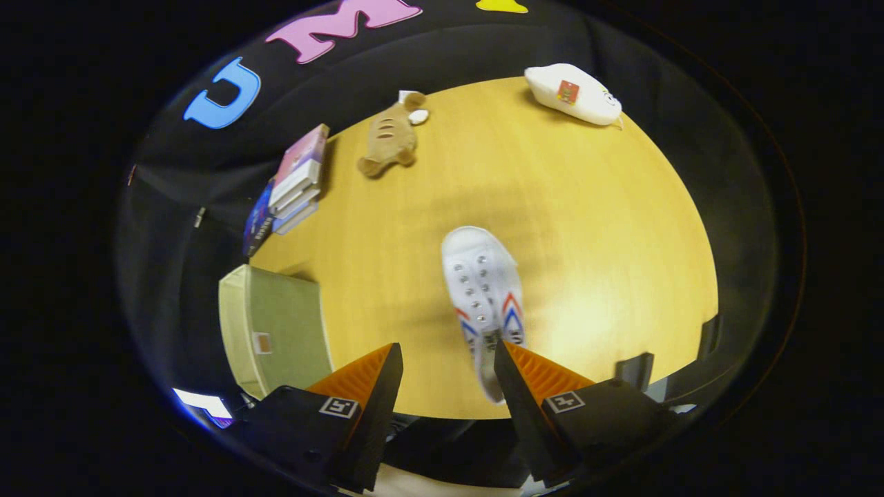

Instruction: Open the storage box then place both shoes into the box .Put the left shoe in first, then the right shoe, with the right side of both shoes facing outward in a uniform manner.

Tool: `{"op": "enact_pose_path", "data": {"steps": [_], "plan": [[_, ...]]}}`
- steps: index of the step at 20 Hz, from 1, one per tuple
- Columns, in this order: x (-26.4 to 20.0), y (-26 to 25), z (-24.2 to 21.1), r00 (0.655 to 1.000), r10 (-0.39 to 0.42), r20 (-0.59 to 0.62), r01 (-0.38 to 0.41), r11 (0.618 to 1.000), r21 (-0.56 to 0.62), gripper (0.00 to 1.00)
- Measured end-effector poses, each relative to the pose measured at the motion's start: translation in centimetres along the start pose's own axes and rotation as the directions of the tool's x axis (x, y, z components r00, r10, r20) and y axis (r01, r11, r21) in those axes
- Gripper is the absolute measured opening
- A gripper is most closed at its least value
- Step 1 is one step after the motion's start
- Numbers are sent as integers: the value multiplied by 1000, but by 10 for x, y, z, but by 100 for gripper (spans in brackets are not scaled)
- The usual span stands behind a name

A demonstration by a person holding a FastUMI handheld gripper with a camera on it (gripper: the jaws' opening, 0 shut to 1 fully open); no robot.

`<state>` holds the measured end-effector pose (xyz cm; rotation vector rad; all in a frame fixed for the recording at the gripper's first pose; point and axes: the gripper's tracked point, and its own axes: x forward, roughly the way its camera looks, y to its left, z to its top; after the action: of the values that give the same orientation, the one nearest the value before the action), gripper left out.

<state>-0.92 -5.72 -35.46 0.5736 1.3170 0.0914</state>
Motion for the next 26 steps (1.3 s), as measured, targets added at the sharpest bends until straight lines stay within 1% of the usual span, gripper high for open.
{"op": "enact_pose_path", "data": {"steps": [1, 2, 5, 11, 13, 15, 16, 17, 18, 20, 21, 22, 23, 26], "plan": [[8, -14, -1, 1000, -28, -14, 28, 1000, -14, 82], [16, -22, 0, 999, -37, -29, 37, 999, -17, 83], [42, -36, 3, 996, -45, -71, 43, 999, -21, 83], [73, -32, 1, 990, -25, -135, 14, 997, -78, 83], [81, -32, -1, 989, -34, -142, 18, 993, -116, 82], [89, -30, -3, 988, -34, -150, 12, 990, -144, 81], [92, -27, -4, 987, -20, -160, -4, 989, -148, 79], [95, -28, -6, 985, -28, -169, 2, 989, -151, 69], [93, -32, -3, 984, -55, -167, 28, 987, -157, 59], [92, -36, -4, 982, -67, -176, 37, 985, -171, 40], [91, -37, -2, 983, -67, -172, 41, 988, -151, 23], [90, -34, -3, 984, -50, -171, 32, 993, -112, 16], [87, -31, -5, 984, -30, -173, 17, 997, -81, 11], [74, -25, -11, 988, -9, -152, 4, 999, -33, 11]]}}
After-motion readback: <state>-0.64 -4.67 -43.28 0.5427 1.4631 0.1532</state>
